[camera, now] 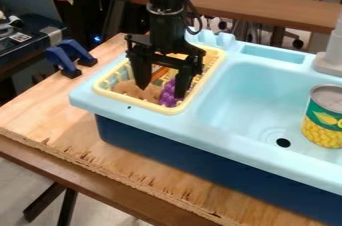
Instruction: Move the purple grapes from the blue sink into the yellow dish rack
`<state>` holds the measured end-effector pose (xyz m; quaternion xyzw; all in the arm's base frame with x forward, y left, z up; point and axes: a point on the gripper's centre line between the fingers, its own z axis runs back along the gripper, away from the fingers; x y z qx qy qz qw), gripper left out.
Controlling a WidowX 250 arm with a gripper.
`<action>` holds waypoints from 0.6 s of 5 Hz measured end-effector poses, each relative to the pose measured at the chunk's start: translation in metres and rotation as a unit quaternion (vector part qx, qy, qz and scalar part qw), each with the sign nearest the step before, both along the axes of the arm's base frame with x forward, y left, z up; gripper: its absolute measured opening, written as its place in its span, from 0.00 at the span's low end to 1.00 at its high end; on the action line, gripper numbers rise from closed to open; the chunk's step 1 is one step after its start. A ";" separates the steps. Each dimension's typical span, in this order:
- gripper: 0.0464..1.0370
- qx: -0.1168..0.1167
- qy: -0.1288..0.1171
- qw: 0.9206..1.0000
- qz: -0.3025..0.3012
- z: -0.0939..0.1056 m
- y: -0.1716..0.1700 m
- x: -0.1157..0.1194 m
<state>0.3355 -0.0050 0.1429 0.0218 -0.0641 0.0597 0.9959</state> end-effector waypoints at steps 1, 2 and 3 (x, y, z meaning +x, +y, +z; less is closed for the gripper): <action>0.97 0.000 -0.013 1.000 -0.012 0.010 -0.007 -0.002; 0.97 0.009 -0.037 0.999 -0.034 0.032 -0.017 -0.006; 0.96 0.021 -0.081 0.993 -0.079 0.066 -0.042 -0.008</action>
